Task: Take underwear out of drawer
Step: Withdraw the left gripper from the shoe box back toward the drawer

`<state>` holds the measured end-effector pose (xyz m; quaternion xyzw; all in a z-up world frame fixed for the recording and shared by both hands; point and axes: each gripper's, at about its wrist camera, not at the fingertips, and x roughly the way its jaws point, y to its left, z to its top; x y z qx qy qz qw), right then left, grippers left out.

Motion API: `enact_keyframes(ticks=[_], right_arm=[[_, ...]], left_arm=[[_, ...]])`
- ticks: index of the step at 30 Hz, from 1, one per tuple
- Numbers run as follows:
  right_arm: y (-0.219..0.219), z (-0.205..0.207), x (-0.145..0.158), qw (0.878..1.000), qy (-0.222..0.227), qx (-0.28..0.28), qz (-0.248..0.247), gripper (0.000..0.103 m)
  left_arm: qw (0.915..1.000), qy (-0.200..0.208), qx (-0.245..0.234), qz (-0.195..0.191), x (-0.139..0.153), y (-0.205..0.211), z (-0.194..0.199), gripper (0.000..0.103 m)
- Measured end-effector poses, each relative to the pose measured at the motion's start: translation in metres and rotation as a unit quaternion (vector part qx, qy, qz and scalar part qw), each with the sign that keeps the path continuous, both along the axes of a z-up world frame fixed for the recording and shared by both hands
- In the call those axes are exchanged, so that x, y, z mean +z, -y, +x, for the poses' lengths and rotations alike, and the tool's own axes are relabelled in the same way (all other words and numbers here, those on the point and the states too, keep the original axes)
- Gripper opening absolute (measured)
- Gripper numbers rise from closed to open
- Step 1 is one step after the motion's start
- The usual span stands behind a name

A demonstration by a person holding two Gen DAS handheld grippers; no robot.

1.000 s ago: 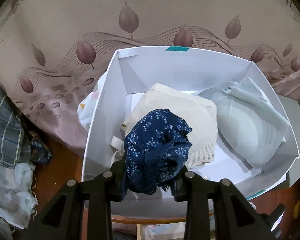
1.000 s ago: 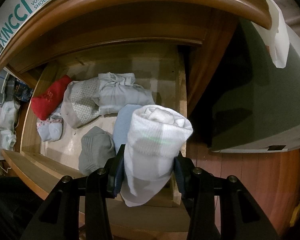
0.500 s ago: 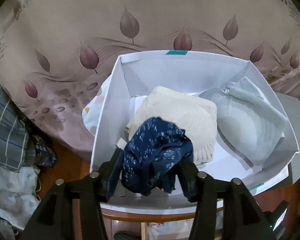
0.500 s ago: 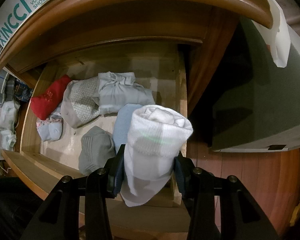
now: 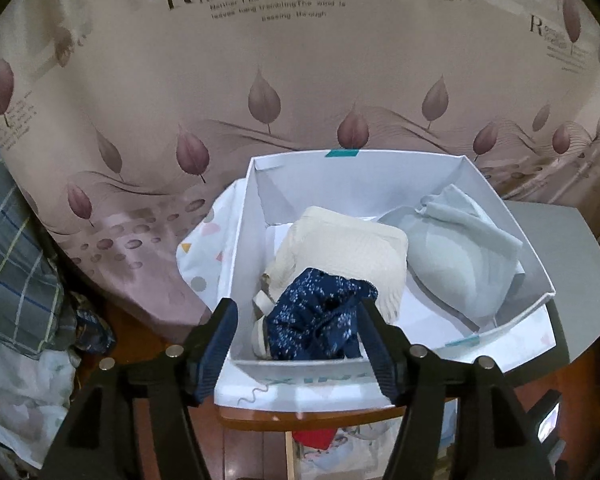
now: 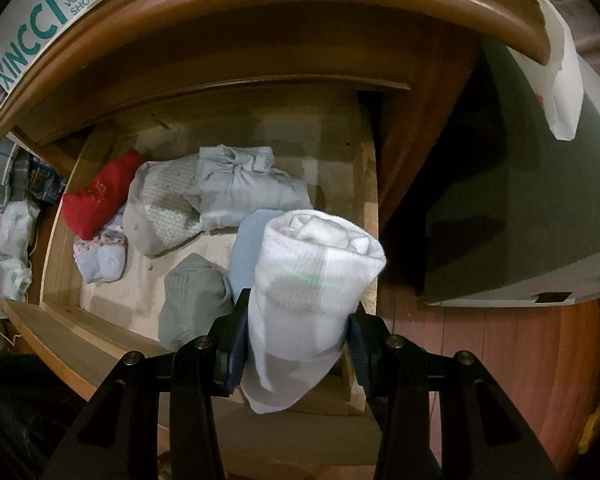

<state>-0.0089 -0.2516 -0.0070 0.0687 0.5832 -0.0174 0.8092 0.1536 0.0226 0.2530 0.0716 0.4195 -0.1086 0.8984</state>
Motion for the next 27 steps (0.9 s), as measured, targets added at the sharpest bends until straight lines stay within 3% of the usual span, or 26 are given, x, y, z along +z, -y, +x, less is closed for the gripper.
enact_keyframes(ticks=[10,13,17,23,27], right_arm=[[-0.005,-0.001,0.005,1.0,0.016,0.006,0.001,0.04],[-0.006,-0.001,0.009,1.0,0.024,0.004,0.001,0.04],[-0.008,-0.002,0.021,0.999,0.05,0.01,-0.007,0.04],[-0.008,-0.006,0.047,0.997,0.073,0.023,-0.016,0.04],[-0.002,-0.003,0.082,0.996,0.083,0.026,-0.016,0.04]], left_arm=[[0.9983,0.049,0.03,-0.002,-0.005,-0.019,-0.066,0.064],[0.9983,0.044,0.038,-0.001,-0.027,-0.022,-0.088,0.064],[0.9977,0.033,0.049,0.033,-0.072,-0.02,-0.11,0.064],[0.9974,0.001,0.063,0.037,-0.126,-0.024,-0.115,0.064],[0.9964,-0.011,0.078,0.033,-0.151,-0.027,-0.116,0.064]])
